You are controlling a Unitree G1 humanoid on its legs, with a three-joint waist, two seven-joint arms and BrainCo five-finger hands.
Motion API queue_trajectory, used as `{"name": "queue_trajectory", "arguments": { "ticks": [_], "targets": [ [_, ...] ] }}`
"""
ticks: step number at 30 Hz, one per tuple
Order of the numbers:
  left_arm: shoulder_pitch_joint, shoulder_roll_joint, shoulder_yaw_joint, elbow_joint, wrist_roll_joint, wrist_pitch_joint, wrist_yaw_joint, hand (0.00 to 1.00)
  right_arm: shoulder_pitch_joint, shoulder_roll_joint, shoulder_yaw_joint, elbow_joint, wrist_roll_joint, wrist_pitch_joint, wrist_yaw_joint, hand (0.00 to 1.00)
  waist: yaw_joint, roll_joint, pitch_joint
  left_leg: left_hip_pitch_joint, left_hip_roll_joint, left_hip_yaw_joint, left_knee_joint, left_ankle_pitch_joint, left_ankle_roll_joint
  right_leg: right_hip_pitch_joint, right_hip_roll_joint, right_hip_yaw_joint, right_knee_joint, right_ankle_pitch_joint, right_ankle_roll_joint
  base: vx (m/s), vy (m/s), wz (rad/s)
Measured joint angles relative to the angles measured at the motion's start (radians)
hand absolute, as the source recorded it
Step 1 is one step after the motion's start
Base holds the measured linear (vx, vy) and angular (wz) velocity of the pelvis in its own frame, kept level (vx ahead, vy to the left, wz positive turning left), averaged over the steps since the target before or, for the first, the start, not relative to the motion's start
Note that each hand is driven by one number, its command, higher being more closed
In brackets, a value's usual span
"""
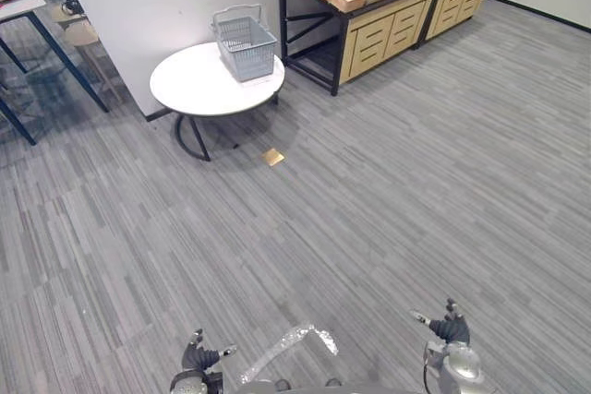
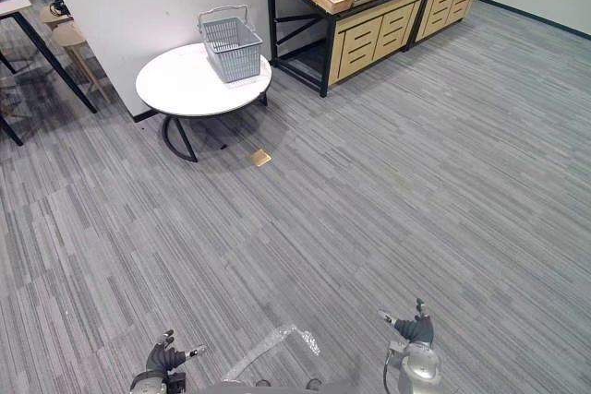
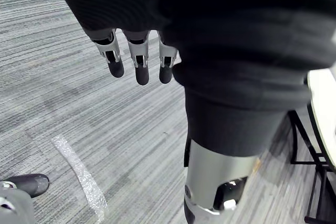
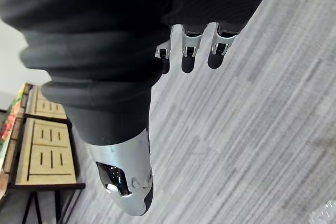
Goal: Pick vegetable in the basket
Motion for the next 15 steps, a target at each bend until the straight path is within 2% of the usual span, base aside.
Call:
{"name": "queue_trajectory", "arguments": {
  "ticks": [4,15],
  "targets": [
    [0.006,0.005,0.024,-0.053,0.000,-0.007,-0.001,0.00,-0.003,-0.034,0.006,0.000,-0.054,0.000,0.006,0.00,-0.004,0.015,0.017,0.023,-0.005,-0.001,-0.020,0.010,0.005,0.034,-0.001,-0.004,-0.028,0.005,0.000,0.09,0.007,-0.01],
    [0.006,0.016,0.027,-0.128,-0.010,-0.016,-0.001,0.00,-0.048,-0.063,0.038,0.000,-0.048,0.000,0.025,0.00,-0.002,0.019,0.063,0.021,-0.014,-0.024,-0.039,0.032,0.012,0.047,-0.005,-0.016,-0.069,0.037,-0.003,0.02,0.019,0.04]
  ]
}}
